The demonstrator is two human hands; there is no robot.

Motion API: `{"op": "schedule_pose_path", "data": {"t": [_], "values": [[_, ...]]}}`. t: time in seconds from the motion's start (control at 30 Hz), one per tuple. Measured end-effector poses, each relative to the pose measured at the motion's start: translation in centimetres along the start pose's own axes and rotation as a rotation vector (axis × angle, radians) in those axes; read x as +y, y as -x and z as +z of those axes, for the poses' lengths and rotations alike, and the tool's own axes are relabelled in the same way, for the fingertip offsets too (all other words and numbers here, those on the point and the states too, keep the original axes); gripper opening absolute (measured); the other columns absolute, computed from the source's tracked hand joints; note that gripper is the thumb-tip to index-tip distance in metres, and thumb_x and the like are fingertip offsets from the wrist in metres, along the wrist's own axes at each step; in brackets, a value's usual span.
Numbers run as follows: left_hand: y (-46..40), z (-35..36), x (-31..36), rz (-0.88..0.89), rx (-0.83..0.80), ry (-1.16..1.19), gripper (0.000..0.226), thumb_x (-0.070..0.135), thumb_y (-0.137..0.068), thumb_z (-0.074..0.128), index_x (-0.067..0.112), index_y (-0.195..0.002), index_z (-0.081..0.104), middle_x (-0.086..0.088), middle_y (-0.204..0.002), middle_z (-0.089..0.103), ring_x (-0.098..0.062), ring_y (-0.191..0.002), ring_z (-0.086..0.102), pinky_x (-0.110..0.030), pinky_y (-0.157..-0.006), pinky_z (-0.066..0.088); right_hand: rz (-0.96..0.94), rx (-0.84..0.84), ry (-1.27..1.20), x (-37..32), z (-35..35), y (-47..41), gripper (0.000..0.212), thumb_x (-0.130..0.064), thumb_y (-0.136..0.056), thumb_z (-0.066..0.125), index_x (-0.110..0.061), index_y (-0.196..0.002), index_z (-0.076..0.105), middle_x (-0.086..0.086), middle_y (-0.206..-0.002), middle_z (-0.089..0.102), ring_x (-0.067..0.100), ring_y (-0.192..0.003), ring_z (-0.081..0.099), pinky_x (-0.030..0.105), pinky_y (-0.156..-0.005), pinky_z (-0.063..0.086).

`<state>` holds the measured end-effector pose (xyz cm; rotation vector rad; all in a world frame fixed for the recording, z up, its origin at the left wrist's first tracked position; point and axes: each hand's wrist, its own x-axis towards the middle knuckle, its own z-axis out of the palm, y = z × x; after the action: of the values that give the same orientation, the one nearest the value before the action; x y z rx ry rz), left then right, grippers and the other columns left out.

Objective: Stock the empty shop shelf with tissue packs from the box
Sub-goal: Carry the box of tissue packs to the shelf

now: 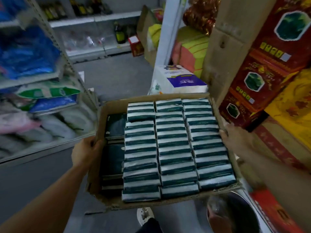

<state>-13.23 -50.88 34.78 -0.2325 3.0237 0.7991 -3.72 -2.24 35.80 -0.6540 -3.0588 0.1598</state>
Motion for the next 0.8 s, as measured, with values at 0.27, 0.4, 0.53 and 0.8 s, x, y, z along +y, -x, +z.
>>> {"op": "schedule_pose_path", "data": {"t": [0.27,0.4,0.53,0.8], "values": [[-4.5,-4.9,-8.9,-0.223,0.163,0.024,0.033,0.03,-0.091,0.064,0.02,-0.061,0.057,-0.001,-0.056,0.058,-0.02,-0.055,0.056,-0.029,-0.051,0.04,-0.259,0.016,0.002,-15.4,1.4,-10.0,0.024,-0.032,-0.098,0.046,-0.012,-0.091,0.059,0.012,-0.085,0.066,0.033,-0.078,0.061,0.033,-0.061,0.044],[-4.9,-7.4,-12.1,-0.353,0.233,0.044,0.034,0.028,-0.091,0.064,0.018,-0.06,0.055,-0.002,-0.056,0.058,-0.022,-0.055,0.056,-0.03,-0.051,0.041,-0.395,0.007,-0.004,-22.8,1.4,-14.0,0.026,-0.032,-0.097,0.047,-0.011,-0.098,0.061,0.016,-0.09,0.067,0.036,-0.083,0.063,0.038,-0.065,0.047],[-4.5,-9.2,-14.2,-0.474,0.302,0.075,0.036,0.027,-0.092,0.063,0.016,-0.059,0.056,-0.003,-0.055,0.057,-0.021,-0.053,0.056,-0.029,-0.05,0.041,-0.545,-0.014,0.036,-30.2,1.5,-18.1,0.025,-0.034,-0.098,0.044,-0.019,-0.101,0.064,0.013,-0.095,0.068,0.033,-0.086,0.063,0.034,-0.066,0.044],[-2.0,-10.9,-17.9,-0.754,0.563,0.152,0.041,0.028,-0.087,0.063,0.016,-0.051,0.048,0.002,-0.048,0.048,-0.019,-0.048,0.049,-0.032,-0.049,0.039,-0.859,-0.178,-0.092,-46.9,4.0,-24.6,0.038,-0.039,-0.1,0.038,-0.021,-0.071,0.056,0.01,-0.08,0.066,0.029,-0.071,0.06,0.035,-0.064,0.048]]}}
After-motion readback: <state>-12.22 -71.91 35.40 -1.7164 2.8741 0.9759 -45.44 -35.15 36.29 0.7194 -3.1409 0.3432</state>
